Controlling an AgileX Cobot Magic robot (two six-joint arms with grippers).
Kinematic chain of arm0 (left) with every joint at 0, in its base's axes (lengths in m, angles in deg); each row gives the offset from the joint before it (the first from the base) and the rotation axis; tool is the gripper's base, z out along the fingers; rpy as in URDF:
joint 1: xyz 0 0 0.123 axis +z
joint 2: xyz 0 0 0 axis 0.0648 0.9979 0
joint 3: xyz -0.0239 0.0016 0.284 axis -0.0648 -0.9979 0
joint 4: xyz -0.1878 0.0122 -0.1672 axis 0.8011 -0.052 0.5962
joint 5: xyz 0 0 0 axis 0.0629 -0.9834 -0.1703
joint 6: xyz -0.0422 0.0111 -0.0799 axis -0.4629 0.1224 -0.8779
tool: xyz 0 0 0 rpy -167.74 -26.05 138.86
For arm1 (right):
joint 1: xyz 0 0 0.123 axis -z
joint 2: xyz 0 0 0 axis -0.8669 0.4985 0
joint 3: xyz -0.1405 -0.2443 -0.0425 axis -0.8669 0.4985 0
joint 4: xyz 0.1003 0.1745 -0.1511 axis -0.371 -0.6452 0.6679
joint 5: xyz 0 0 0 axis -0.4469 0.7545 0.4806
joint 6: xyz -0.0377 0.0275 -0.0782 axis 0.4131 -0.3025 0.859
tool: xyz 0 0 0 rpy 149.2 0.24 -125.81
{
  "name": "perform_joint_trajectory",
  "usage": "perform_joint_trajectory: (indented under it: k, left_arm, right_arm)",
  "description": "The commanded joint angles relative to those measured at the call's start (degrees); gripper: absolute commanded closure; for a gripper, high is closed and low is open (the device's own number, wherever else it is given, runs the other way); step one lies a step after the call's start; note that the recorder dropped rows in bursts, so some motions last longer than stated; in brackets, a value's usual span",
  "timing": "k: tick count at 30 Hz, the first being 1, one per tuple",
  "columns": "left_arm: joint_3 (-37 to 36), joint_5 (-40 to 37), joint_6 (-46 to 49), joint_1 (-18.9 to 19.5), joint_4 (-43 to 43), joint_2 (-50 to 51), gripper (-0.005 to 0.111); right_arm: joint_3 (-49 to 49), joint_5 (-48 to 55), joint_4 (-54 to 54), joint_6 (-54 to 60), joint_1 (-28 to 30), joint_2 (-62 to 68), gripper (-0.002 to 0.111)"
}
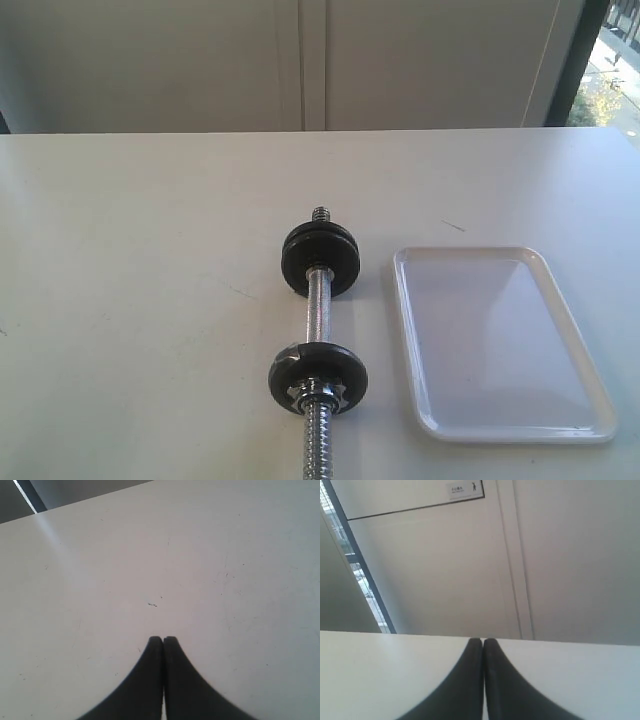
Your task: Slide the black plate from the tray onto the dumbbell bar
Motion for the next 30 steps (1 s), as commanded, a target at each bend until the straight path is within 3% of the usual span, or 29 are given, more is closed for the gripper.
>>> perform_joint_trajectory:
  k: [1, 7, 11, 30]
  left_arm:
    - [-0.14, 0.29, -0.06, 0.00, 0.44, -0.24, 0.107]
    - [-0.14, -0.42, -0.35, 0.00, 0.44, -0.24, 0.107]
    - [-0.14, -0.53, -15.25, 0.00, 0.44, -0.24, 0.107]
    - [-0.14, -0.15, -13.78, -0.09, 0.44, -0.24, 0.107]
  right_arm:
    - [0.01, -0.44, -0.03, -0.21, 0.30, -8.39, 0.108]
    - [0.01, -0.44, -0.03, -0.21, 0.30, -19.76, 0.108]
    - [0.01, -0.44, -0.03, -0.21, 0.30, -24.47, 0.108]
    - [0.01, -0.44, -0.03, -0.21, 0.30, -25.23, 0.108]
